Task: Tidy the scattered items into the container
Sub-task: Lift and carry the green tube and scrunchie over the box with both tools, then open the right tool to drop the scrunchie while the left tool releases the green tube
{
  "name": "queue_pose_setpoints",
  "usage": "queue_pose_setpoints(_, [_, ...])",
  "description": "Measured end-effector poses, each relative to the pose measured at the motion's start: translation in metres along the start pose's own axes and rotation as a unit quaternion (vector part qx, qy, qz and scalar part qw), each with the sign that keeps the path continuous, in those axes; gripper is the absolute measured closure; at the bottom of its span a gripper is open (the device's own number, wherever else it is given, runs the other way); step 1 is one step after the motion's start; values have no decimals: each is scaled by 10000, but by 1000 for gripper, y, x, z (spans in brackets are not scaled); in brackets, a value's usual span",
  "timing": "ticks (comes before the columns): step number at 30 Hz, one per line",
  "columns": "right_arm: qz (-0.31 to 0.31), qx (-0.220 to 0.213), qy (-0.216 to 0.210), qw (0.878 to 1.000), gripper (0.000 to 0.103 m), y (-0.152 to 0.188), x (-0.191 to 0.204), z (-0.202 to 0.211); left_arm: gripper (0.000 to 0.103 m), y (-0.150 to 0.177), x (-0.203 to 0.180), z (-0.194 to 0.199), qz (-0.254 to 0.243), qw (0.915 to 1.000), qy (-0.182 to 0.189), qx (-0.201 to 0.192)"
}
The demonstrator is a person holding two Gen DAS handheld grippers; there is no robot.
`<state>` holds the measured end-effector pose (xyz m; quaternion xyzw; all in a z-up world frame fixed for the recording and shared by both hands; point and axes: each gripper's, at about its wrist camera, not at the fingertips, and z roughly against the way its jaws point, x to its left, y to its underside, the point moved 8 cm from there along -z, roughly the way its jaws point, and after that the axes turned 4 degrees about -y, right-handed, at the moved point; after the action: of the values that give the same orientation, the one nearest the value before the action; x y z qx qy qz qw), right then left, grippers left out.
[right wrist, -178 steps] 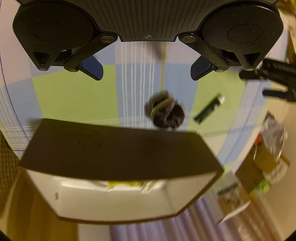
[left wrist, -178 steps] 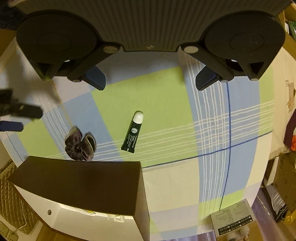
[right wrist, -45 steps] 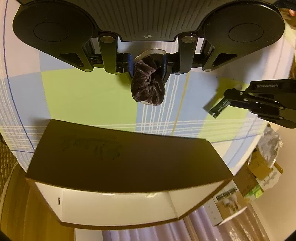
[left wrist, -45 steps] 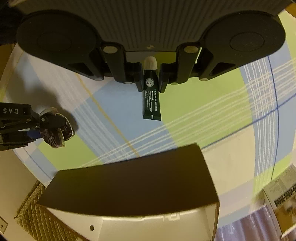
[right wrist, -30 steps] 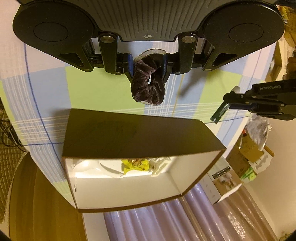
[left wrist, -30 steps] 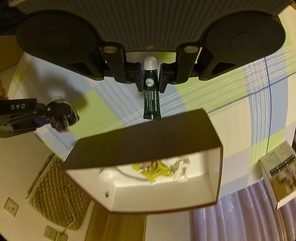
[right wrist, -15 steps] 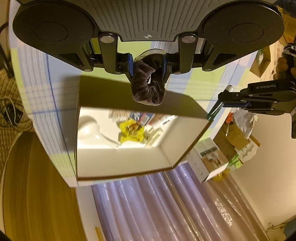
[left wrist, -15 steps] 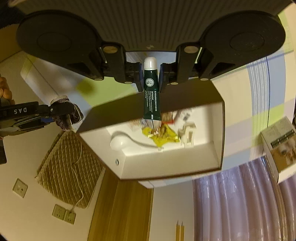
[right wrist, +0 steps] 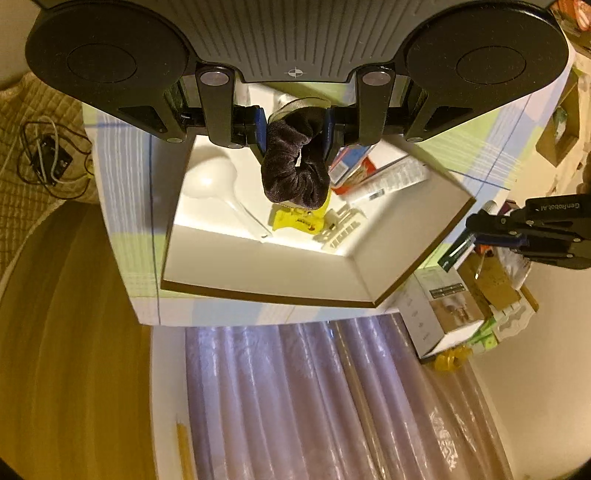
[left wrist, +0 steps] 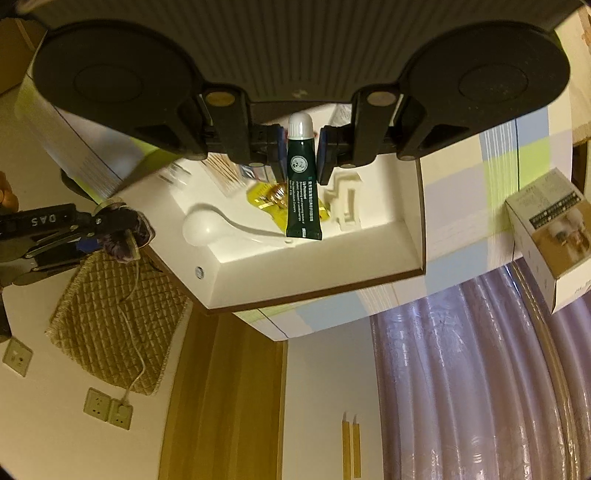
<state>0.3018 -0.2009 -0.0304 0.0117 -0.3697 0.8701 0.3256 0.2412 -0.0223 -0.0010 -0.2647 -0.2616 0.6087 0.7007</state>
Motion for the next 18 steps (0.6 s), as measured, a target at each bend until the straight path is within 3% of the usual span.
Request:
queue_pose_setpoints(10, [541,1248,309,9902,71,-4,-28,-84,91,-15,5,-58,-47,9992,75,396])
queue_pose_setpoints(18, [1386,1413,558,9786,71,-3,-22,-103,91,-12,6,-85,-25,9980,133,620])
